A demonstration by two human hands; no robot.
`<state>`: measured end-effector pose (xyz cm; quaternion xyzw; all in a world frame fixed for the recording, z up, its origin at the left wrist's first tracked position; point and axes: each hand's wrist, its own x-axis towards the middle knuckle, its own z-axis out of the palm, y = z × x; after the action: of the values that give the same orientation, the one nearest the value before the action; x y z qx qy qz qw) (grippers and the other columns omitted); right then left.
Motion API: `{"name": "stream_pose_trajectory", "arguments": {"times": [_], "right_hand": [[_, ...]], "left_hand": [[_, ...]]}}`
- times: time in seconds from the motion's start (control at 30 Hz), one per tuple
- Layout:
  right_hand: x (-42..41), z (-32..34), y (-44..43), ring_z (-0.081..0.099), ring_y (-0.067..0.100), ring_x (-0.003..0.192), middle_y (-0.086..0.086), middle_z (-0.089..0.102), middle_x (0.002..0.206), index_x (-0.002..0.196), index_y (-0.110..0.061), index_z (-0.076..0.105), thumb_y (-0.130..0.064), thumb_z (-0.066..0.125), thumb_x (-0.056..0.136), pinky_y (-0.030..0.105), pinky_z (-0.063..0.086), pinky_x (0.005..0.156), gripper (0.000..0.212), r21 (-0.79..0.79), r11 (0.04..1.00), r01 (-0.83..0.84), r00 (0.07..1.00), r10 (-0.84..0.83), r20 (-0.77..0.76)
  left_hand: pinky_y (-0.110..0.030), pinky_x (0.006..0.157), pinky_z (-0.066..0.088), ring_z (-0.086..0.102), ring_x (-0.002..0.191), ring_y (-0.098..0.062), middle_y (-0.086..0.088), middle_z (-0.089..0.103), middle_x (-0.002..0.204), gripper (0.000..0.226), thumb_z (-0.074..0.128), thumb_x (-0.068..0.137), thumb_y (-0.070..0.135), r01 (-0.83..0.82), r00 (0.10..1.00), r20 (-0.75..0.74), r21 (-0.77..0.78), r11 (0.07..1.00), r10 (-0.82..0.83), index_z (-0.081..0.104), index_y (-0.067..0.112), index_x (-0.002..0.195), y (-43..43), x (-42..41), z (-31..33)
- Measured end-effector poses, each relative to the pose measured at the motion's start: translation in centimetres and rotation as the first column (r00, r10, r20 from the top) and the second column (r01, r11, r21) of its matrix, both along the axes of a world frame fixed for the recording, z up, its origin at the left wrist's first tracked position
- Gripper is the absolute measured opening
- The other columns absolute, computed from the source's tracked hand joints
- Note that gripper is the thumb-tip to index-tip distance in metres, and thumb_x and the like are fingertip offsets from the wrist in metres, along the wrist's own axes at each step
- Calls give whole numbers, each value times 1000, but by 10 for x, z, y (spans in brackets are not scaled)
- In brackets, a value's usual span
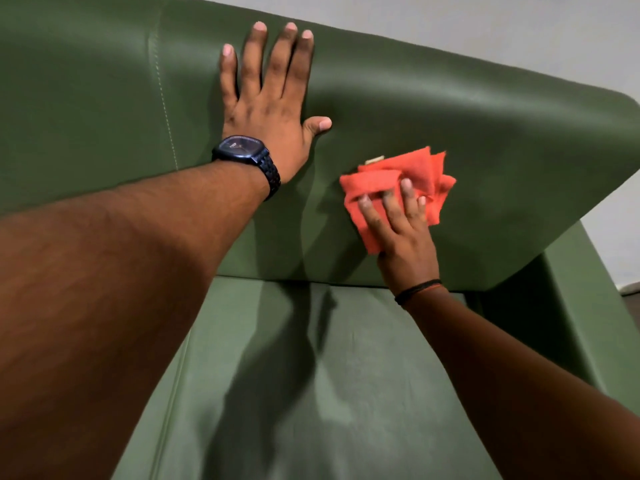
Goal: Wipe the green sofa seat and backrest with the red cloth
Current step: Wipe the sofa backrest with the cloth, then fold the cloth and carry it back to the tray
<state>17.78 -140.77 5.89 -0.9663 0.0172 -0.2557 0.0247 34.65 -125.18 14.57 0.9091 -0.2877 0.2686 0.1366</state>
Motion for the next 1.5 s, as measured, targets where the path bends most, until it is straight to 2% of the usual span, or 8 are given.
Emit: {"name": "stream_pose_trajectory", "arguments": {"times": [0.1, 0.27, 0.47, 0.7, 0.9, 1.23, 1.33, 1.5], "right_hand": [[-12, 1, -16, 25, 41, 131, 24, 49, 136, 130, -15, 50, 1, 48, 83, 59, 17, 105, 49, -55, 998, 5, 1000, -6, -12], [1, -1, 8, 22, 56, 130, 34, 39, 138, 130, -8, 49, 10, 44, 79, 65, 25, 103, 54, 205, 947, 248, 960, -268, 78], [-21, -7, -20, 32, 49, 129, 24, 52, 133, 129, -14, 51, -3, 34, 85, 64, 22, 103, 48, -155, 987, -30, 991, 9, -133], [-14, 17, 25, 27, 45, 135, 25, 35, 145, 137, -12, 40, 1, 41, 78, 58, 41, 99, 60, 208, 961, 183, 983, -180, -33], [18, 121, 50, 42, 30, 130, 10, 35, 149, 138, -17, 37, 4, 40, 62, 42, 48, 87, 79, 425, 888, 177, 950, -267, 163], [40, 355, 172, 63, 38, 96, 19, 61, 122, 123, -9, 52, 3, 49, 67, 41, 52, 76, 57, 398, 900, -176, 954, 55, 296], [43, 408, 259, 65, 28, 87, 11, 70, 100, 109, -15, 59, -2, 51, 69, 23, 46, 73, 43, 550, 776, -309, 946, 192, 260], [48, 458, 428, 64, 15, 79, -4, 68, 84, 83, -22, 61, 9, 59, 76, 19, 52, 67, 33, 924, 244, -294, 849, 511, 135]], "left_hand": [[-53, 112, -4, 6, 144, -33, -3, 13, 157, 78, 43, 86, 56, 1, 1000, -1, 2, 1000, -1, 8, 22, 147, 1, 0, -1], [-52, 112, -4, 6, 144, -32, -3, 14, 157, 78, 41, 86, 59, -5, 1000, 5, 12, 1000, 5, 8, 22, 147, -1, 1, -3], [-52, 113, -2, 5, 144, -32, -3, 13, 157, 79, 40, 86, 59, -3, 1000, -6, 25, 1000, 3, 8, 22, 148, 1, 1, 0], [-52, 114, -1, 4, 144, -32, -6, 11, 158, 83, 45, 85, 58, 12, 999, -43, 92, 996, -8, 5, 22, 147, 6, -4, 11], [-45, 116, 6, 8, 144, -30, -8, 10, 158, 79, 50, 84, 49, 106, 982, -164, 80, 991, -92, 12, 20, 147, 45, -29, 50], [-45, 109, 32, 35, 133, -32, -15, 38, 146, 67, 55, 85, 45, -54, 981, -192, -57, 997, 42, 34, 14, 140, 228, -69, 247], [-42, 107, 36, 40, 129, -30, -12, 43, 143, 66, 56, 83, 48, -163, 963, -238, -136, 977, 128, 38, 17, 138, 319, -93, 301], [-37, 105, 38, 46, 126, -25, -8, 50, 139, 63, 56, 84, 52, -420, 851, -491, -421, 804, 188, 42, 20, 136, 465, -126, 353]]}}
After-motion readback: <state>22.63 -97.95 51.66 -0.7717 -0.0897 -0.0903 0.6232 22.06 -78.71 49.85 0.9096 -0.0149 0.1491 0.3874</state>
